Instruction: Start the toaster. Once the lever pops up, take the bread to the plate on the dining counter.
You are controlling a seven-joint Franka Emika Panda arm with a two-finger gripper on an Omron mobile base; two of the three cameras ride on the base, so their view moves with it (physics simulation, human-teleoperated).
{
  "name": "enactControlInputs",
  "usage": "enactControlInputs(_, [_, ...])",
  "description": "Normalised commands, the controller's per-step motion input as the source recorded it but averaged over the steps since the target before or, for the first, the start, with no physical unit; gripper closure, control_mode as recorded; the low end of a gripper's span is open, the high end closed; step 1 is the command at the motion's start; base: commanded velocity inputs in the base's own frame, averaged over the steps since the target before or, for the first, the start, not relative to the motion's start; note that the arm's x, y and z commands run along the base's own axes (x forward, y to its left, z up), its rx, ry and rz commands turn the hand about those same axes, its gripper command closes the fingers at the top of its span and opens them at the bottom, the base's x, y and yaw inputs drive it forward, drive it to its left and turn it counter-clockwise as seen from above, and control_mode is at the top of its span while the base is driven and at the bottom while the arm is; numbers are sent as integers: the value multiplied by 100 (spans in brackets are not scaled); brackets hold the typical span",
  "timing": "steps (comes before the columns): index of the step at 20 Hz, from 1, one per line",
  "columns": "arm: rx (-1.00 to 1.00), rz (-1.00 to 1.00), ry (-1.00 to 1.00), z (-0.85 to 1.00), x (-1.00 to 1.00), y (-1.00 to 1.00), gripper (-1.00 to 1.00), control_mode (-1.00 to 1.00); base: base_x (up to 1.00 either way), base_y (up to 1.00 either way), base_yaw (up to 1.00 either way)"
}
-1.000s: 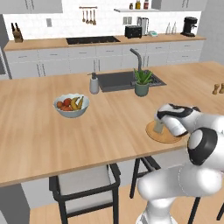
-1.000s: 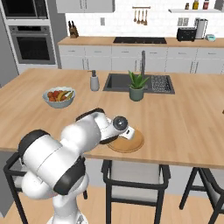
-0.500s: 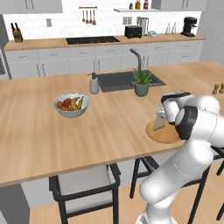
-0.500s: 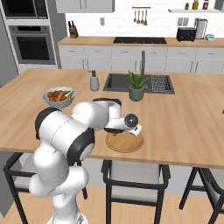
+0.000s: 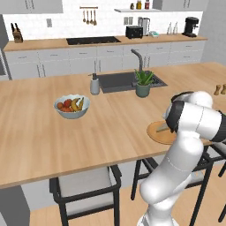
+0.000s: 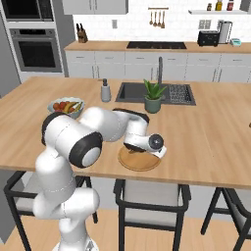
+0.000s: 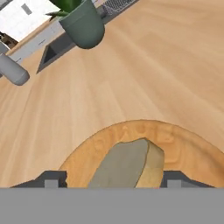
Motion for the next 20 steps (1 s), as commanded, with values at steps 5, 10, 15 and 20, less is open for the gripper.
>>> enactControlInputs(5, [-2,-13,20,0,0,-1,-100,-100,0,0,0])
enactControlInputs(10, [-3,-21,35,5,0,-13,-100,-100,0,0,0])
enactControlInputs(15, [-7,-24,34,40,0,-7,-100,-100,0,0,0])
enactControlInputs(20, [-5,-20,10,91,0,0,-100,-100,0,0,0])
